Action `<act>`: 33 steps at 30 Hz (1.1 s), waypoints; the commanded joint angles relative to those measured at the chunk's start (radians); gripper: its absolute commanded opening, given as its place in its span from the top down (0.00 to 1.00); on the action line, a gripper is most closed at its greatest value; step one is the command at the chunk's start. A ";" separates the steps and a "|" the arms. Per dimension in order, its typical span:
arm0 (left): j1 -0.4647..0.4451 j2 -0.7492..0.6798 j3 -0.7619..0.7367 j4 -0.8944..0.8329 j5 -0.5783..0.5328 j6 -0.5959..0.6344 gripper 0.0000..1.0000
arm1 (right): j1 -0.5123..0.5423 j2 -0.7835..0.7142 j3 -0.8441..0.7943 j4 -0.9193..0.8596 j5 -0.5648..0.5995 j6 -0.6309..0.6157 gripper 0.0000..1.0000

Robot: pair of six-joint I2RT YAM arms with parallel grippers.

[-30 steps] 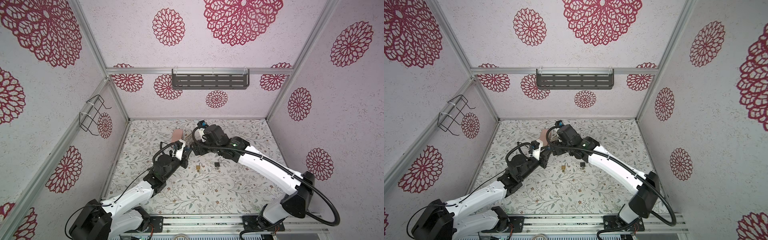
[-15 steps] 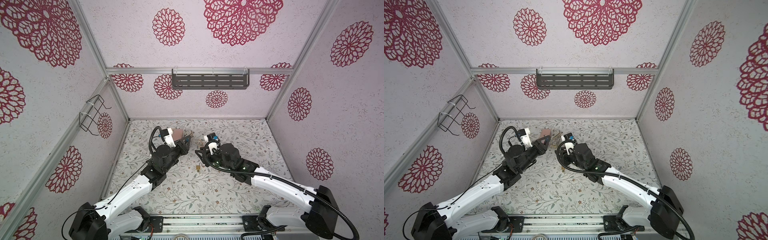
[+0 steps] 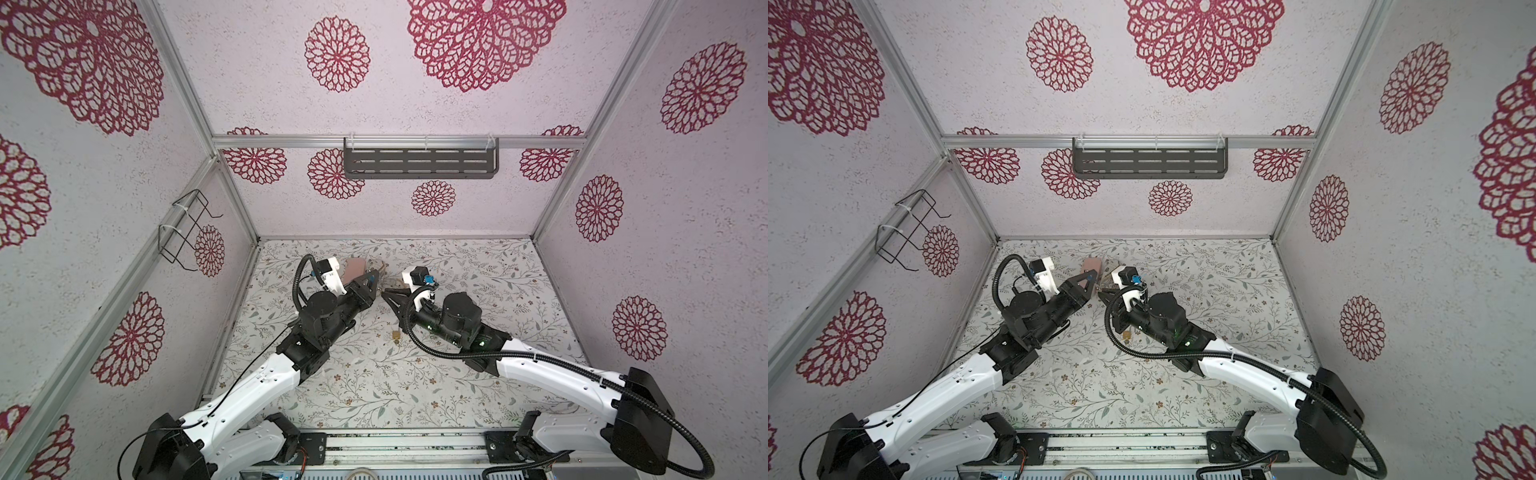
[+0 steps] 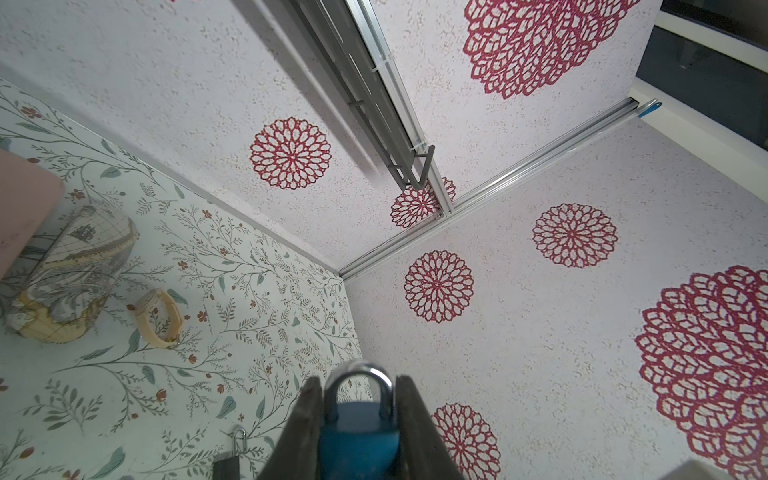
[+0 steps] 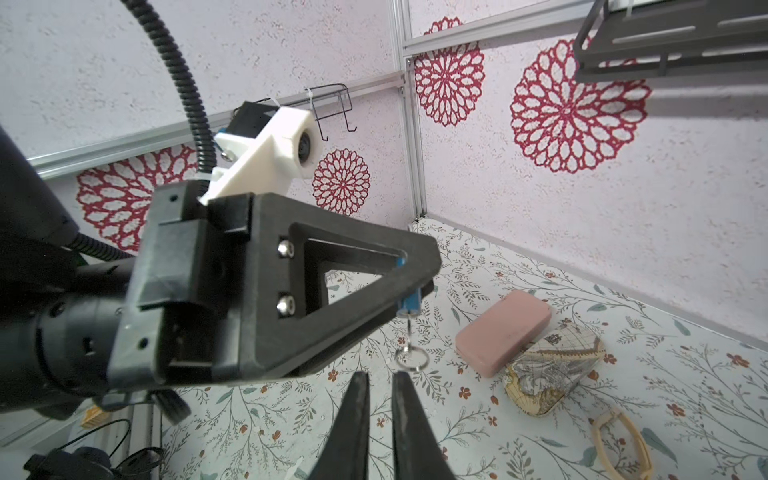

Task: Unlock with the key

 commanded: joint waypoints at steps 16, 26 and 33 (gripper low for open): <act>-0.006 -0.026 -0.012 0.048 0.002 -0.019 1.00 | -0.003 0.055 0.080 0.032 0.054 -0.031 0.87; -0.008 -0.016 -0.009 0.061 0.005 -0.022 1.00 | -0.003 0.058 0.090 0.031 0.049 -0.038 0.77; -0.012 -0.011 -0.006 0.067 0.008 -0.018 1.00 | -0.012 0.060 0.092 0.043 0.042 -0.035 0.77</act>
